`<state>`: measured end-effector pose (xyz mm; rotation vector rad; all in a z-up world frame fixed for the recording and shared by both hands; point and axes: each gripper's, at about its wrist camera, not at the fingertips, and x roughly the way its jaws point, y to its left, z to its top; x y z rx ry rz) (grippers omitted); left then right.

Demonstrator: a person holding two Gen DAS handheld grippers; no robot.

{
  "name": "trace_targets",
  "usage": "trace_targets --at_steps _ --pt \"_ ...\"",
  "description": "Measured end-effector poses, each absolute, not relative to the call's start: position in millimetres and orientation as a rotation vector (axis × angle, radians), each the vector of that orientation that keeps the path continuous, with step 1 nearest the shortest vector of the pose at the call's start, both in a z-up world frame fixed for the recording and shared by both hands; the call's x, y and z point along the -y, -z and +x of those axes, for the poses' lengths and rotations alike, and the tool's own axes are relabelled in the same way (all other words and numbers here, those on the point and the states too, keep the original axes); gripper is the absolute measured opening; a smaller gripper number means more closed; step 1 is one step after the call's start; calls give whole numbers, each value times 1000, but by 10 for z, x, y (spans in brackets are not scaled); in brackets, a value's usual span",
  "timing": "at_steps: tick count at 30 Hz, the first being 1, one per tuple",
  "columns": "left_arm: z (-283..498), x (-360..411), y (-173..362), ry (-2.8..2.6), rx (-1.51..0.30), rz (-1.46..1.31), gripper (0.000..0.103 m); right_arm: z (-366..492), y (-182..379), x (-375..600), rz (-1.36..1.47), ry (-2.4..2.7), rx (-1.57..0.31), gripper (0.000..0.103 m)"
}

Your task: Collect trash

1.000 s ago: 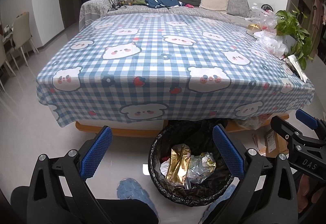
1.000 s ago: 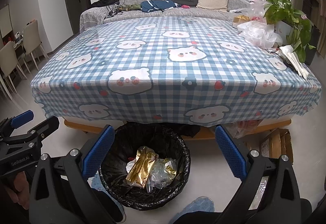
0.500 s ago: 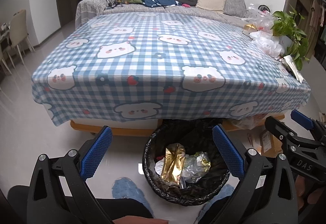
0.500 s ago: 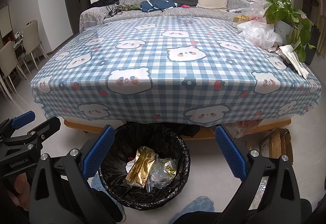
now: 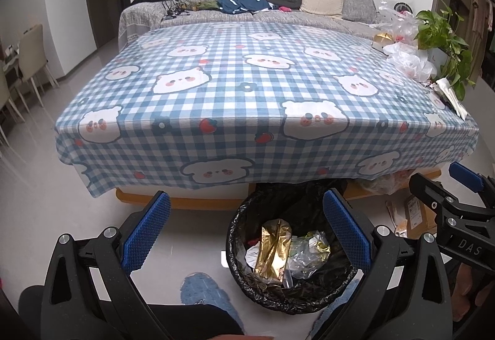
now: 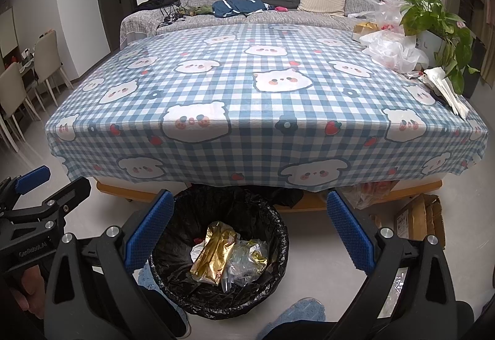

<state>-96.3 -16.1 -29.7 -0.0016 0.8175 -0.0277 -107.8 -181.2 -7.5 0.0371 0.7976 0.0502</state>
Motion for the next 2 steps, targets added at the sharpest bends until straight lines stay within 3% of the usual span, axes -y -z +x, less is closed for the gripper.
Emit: trace_targets --at_steps 2 --pt "-969 162 296 26 -815 1 97 -1073 86 1818 38 -50 -798 95"
